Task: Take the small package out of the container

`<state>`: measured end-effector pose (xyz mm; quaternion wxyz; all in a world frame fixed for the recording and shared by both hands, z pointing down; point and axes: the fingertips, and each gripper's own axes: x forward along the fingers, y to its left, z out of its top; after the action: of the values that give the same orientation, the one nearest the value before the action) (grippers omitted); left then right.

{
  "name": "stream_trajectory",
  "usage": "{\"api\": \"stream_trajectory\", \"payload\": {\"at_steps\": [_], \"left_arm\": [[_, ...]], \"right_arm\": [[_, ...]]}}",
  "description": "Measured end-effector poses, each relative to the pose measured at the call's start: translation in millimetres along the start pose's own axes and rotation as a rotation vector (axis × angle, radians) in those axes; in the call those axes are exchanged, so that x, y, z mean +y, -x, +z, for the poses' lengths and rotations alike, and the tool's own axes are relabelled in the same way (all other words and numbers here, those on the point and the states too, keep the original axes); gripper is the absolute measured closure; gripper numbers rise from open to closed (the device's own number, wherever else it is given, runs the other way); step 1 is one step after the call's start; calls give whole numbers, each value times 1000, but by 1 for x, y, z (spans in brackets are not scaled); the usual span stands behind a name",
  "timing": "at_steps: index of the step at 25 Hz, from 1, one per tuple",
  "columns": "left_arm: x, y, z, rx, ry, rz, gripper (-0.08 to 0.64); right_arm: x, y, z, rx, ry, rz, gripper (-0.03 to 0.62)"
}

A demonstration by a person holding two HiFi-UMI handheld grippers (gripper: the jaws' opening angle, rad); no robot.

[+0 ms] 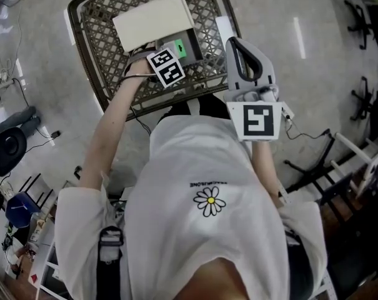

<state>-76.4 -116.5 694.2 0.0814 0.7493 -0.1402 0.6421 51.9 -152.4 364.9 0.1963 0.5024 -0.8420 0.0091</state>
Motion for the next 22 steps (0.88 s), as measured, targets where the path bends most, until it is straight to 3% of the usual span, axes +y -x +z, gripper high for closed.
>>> {"api": "stream_trajectory", "payload": {"at_steps": [14, 22], "left_arm": [[-4, -10, -1, 96, -12, -12, 221], [-4, -12, -1, 107, -15, -10, 221]], "right_arm": [[20, -10, -5, 18, -2, 58, 561], [25, -8, -9, 20, 0, 74, 561]]}}
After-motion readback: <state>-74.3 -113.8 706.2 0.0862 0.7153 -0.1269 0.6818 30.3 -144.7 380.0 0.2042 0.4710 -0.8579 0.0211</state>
